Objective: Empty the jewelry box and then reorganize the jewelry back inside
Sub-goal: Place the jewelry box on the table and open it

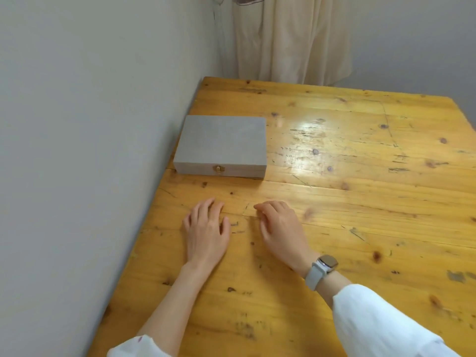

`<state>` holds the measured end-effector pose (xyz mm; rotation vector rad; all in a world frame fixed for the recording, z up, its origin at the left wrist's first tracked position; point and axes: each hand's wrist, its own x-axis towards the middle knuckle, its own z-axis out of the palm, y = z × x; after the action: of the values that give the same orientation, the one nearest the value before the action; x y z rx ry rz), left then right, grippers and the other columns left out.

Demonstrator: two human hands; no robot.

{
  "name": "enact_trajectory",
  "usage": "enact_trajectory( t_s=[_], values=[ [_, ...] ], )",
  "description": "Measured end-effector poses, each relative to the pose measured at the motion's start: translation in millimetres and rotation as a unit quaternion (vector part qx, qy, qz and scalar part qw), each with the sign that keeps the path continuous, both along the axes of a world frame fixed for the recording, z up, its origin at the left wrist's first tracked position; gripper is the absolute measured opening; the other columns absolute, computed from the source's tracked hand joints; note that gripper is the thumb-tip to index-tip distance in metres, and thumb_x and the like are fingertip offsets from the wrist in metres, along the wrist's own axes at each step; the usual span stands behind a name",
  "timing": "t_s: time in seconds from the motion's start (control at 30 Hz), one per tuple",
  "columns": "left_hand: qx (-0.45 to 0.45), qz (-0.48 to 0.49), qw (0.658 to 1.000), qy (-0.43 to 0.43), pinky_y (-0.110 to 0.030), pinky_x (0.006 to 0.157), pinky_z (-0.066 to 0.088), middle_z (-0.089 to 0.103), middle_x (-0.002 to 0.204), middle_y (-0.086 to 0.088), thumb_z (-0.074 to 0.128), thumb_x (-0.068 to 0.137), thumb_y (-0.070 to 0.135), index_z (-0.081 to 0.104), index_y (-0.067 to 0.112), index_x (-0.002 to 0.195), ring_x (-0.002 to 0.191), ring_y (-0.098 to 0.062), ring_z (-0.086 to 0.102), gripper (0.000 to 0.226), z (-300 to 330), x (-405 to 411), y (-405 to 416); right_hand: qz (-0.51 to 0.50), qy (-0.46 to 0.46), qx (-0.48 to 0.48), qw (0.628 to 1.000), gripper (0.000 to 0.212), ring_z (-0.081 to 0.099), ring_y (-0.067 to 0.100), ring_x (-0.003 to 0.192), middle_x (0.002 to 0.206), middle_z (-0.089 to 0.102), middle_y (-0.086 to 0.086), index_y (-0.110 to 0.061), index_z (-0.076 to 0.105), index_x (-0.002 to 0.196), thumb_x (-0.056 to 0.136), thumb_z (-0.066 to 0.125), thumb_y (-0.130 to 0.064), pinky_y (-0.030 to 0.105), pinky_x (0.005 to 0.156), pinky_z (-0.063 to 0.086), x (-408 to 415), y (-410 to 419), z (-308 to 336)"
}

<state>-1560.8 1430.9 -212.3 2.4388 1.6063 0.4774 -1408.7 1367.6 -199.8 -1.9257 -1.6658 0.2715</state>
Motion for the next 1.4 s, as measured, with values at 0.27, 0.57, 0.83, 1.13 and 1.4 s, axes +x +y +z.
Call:
enact_trajectory(
  t_s=[0.27, 0.57, 0.83, 1.13, 1.4],
  values=[
    [0.0, -0.043, 0.999, -0.018, -0.033, 0.105, 0.024, 0.044, 0.136, 0.0, 0.043, 0.094, 0.026, 0.048, 0.017, 0.13, 0.127, -0.015, 0.034, 0.037, 12, -12, 8, 0.016, -0.087, 0.029, 0.996, 0.026, 0.052, 0.028, 0.105, 0.11, 0.062, 0.008, -0.008, 0.06, 0.111, 0.091, 0.044, -0.012, 0.037, 0.087, 0.042, -12, 2, -2],
    [0.013, 0.073, 0.993, -0.092, -0.043, 0.107, 0.025, 0.02, 0.149, -0.01, 0.05, 0.09, 0.033, 0.017, 0.013, 0.144, 0.135, -0.027, 0.023, 0.066, 39, -24, 81, -0.031, -0.219, 0.022, 0.975, 0.044, 0.039, 0.038, 0.125, 0.134, 0.045, 0.015, -0.016, 0.045, 0.127, 0.084, 0.056, -0.02, 0.051, 0.099, 0.034, -12, 77, 22],
    [-0.082, 0.075, 0.985, -0.132, -0.048, 0.11, 0.015, 0.023, 0.151, -0.006, 0.05, 0.09, 0.037, 0.004, 0.018, 0.147, 0.137, -0.023, 0.023, 0.075, 24, -17, 106, -0.049, -0.159, -0.026, 0.986, 0.051, 0.003, 0.038, 0.138, 0.15, 0.018, 0.006, -0.028, 0.026, 0.137, 0.091, 0.047, -0.025, 0.046, 0.109, 0.027, -12, 101, 7],
    [-0.029, 0.099, 0.978, -0.184, -0.04, 0.107, 0.018, 0.037, 0.144, -0.005, 0.055, 0.088, 0.034, 0.02, 0.018, 0.144, 0.131, -0.021, 0.033, 0.068, 17, -30, 46, -0.052, -0.085, 0.058, 0.993, 0.038, 0.022, 0.032, 0.134, 0.138, 0.041, 0.008, -0.017, 0.049, 0.124, 0.088, 0.055, -0.024, 0.042, 0.099, 0.039, -16, 48, 4],
    [-0.005, 0.119, 0.966, -0.23, -0.035, 0.106, 0.016, 0.043, 0.14, -0.003, 0.055, 0.089, 0.031, 0.032, 0.02, 0.14, 0.128, -0.018, 0.038, 0.057, 7, -56, -33, -0.054, -0.095, 0.112, 0.988, 0.047, 0.026, 0.029, 0.125, 0.131, 0.049, 0.014, -0.017, 0.051, 0.119, 0.077, 0.069, -0.029, 0.051, 0.09, 0.044, -40, -28, -13]
  ],
)
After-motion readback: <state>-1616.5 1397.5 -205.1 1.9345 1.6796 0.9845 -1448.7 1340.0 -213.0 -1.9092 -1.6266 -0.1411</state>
